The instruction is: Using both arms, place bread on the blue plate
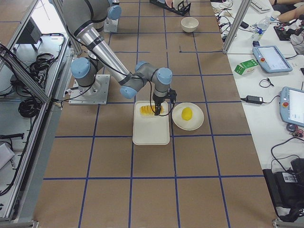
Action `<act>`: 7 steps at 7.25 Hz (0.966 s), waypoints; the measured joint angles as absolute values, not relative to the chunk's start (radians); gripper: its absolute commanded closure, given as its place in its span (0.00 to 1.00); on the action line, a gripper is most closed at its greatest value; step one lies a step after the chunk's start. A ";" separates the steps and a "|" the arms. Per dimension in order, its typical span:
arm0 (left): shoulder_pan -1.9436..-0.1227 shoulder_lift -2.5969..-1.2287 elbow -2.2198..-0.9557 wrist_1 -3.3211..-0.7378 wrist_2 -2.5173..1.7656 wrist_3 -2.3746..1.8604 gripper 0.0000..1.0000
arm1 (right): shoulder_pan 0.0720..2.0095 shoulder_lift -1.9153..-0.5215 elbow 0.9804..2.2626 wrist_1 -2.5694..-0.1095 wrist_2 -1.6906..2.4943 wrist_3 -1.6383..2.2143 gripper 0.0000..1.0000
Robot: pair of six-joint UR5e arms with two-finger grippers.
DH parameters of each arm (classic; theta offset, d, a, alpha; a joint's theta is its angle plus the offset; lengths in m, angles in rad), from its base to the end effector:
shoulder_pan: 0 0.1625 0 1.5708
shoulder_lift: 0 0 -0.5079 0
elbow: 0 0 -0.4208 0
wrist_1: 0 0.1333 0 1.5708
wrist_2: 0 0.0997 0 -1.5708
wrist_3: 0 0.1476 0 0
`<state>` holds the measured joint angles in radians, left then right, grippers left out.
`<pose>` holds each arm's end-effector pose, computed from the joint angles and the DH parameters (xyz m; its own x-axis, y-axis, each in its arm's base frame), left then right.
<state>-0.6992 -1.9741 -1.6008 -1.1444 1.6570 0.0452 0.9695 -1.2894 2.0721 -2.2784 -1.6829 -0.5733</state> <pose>0.4428 -0.5299 0.3052 -0.6756 -0.7323 -0.0857 -0.7356 0.6774 0.0108 -0.2023 -0.5013 0.1999 -0.9984 0.0205 0.0530 0.0269 0.9920 0.1235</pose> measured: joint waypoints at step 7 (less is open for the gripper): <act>-0.694 -1.820 -1.517 -1.505 1.713 0.097 1.00 | 0.970 -1.284 2.075 -2.262 -1.687 -0.586 1.00</act>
<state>-0.6937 -1.8199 -1.5171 -1.5048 1.7126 0.0969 0.9695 -1.2845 2.0751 -2.2618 -1.6868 -0.5858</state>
